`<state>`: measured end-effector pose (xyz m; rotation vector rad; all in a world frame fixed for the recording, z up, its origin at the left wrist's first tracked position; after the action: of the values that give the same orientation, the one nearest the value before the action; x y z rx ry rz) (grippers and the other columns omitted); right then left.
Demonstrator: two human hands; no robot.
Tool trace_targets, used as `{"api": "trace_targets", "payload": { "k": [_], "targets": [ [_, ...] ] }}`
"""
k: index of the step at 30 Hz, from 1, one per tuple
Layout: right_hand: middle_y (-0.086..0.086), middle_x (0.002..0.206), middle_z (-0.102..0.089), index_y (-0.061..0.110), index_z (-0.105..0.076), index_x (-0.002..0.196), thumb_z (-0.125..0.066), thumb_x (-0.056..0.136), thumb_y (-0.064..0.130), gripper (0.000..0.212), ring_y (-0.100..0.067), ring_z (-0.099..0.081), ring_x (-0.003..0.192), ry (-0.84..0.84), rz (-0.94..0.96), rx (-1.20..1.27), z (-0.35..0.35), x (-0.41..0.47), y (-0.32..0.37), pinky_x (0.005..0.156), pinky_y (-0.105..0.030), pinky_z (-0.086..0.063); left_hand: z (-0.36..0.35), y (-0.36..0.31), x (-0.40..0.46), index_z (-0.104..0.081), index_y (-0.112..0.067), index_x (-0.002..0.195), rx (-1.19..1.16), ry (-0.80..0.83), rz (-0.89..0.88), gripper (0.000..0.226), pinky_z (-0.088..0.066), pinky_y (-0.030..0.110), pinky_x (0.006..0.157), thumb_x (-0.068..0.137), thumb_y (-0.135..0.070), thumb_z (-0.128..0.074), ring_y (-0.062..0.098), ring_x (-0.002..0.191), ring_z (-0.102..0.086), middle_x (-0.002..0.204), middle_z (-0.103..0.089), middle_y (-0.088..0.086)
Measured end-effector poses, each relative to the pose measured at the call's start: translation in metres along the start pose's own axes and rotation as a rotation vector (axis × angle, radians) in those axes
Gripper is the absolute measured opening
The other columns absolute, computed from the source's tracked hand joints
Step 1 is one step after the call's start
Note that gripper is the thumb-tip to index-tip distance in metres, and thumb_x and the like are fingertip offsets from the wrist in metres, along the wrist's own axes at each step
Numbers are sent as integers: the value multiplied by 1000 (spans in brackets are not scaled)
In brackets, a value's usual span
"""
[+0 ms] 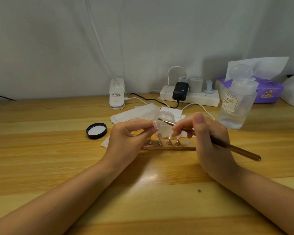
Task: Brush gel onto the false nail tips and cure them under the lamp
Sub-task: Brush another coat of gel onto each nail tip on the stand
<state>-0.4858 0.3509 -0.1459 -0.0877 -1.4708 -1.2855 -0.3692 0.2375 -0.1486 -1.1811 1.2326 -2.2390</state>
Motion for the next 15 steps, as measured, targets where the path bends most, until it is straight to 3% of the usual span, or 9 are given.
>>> {"api": "trace_targets", "payload": {
  "k": [8,15],
  "targets": [
    [4,63,-63,21,-64,69,-28,93,31,44,-5,-60,66,43,-51,37,-2,-1,-2,68,-15,-41,0,1,0,-69,-19,95,-19,-7,33,24,-46,7,73,74,-6,-68,-4,85,-64,85,-68,-16],
    [12,65,-62,25,-62,71,-27,92,34,42,-3,-60,70,-26,-64,-8,-1,1,-1,75,-34,-40,0,0,0,-70,-26,85,-23,-10,31,23,-44,4,71,73,-7,-69,-8,84,-62,75,-67,-25]
  ]
}}
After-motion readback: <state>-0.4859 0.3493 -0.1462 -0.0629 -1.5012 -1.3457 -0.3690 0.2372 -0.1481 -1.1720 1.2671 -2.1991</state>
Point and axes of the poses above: each hand's wrist, its own x-axis towards the middle knuckle, its own z-axis out of the back of the hand, y = z × x, the point moved 3 cm from there along x, towards the middle knuckle
